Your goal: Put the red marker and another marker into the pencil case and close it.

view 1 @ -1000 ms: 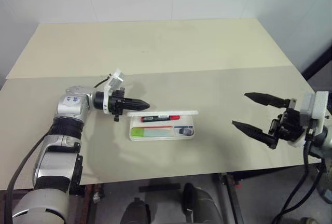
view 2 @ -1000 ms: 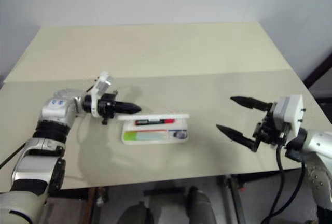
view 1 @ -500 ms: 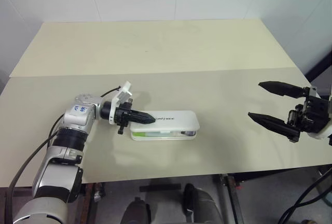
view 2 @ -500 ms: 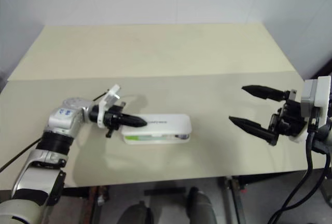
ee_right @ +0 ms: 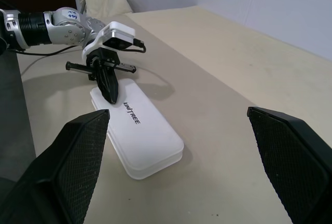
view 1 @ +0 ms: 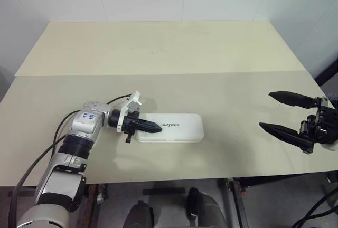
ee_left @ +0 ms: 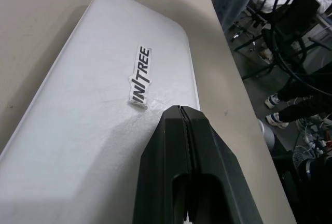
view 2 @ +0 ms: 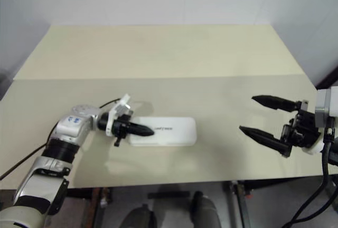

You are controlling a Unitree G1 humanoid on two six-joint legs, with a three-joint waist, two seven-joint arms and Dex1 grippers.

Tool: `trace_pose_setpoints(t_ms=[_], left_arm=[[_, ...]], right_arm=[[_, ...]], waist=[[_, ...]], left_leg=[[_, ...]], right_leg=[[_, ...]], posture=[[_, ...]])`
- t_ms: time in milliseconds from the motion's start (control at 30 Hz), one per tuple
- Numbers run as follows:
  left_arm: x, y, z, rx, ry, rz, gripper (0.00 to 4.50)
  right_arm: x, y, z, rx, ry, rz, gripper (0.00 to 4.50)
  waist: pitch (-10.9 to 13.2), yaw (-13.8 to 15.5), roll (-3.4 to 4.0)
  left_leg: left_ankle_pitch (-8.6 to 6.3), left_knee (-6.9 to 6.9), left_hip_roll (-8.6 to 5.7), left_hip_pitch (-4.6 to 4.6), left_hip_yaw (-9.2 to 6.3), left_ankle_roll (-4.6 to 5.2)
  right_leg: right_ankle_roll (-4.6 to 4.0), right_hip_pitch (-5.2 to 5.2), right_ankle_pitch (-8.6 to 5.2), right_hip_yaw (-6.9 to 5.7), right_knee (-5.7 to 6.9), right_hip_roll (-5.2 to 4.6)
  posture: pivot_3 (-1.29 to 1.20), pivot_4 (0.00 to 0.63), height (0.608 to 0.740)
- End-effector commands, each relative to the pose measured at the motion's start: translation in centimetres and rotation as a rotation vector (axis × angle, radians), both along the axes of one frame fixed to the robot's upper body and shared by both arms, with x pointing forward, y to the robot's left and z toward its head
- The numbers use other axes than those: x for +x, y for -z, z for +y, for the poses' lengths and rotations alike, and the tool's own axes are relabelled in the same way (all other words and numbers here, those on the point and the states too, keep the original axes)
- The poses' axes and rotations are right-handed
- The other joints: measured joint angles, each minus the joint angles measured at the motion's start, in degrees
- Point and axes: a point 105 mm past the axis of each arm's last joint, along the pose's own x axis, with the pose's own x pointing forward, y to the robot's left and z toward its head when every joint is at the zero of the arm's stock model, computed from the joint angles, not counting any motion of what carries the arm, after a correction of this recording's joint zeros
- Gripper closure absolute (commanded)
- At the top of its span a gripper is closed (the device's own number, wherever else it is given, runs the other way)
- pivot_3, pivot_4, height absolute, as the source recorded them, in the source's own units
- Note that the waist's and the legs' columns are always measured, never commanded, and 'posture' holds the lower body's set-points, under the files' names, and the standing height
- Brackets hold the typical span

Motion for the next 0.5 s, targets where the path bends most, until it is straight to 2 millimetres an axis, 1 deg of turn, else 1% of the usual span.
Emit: trace_pose_setpoints(t_ms=[33, 133, 300, 367, 500], left_arm=[[0.0, 1.6, -0.2, 0.073, -0.019, 0.024, 4.49], [-0.1, 2.2, -0.2, 0.09, -0.018, 0.031, 4.49], [0.0, 2.2, -0.6, 0.088, -0.019, 0.027, 4.49], [0.2, 1.7, -0.8, 0.078, -0.026, 0.013, 4.49], [0.7, -0.2, -1.3, 0.025, -0.055, -0.016, 4.49]], right_arm=[[-0.5, -1.2, -0.1, -0.017, 0.003, -0.051, 0.0], [-0.3, -1.3, -0.1, -0.019, 0.006, -0.061, 0.0], [0.1, -1.2, 0.3, -0.011, 0.007, -0.072, 0.0], [0.2, -1.2, 0.4, -0.007, 0.008, -0.078, 0.0], [0.3, -1.1, 0.6, 0.0, 0.003, -0.079, 0.0]], waist=[[0.0, 0.0, 0.02], [0.0, 0.0, 0.07], [-0.1, 0.1, 0.14], [-0.1, 0.1, 0.15], [-0.1, 0.1, 0.15]], left_leg=[[-0.01, 0.04, 0.0, 0.0, 0.0, 0.01], [-0.02, 0.16, 0.0, 0.0, -0.01, 0.02], [-0.08, 0.44, 0.0, -0.03, -0.02, 0.09], [-0.1, 0.5, 0.0, -0.03, -0.02, 0.13], [-0.13, 0.54, 0.0, -0.06, -0.02, 0.17]], right_leg=[[0.0, 0.01, 0.01, 0.01, 0.01, 0.0], [0.0, 0.05, 0.05, 0.02, 0.03, -0.01], [0.0, 0.1, 0.13, 0.06, 0.09, -0.03], [0.01, 0.13, 0.17, 0.08, 0.08, -0.04], [0.03, 0.14, 0.2, 0.09, 0.07, -0.05]], posture=[[0.0, 0.15, 0.74], [0.0, 0.15, 0.74], [0.0, 0.15, 0.74], [0.0, 0.15, 0.74], [0.0, 0.15, 0.74]])
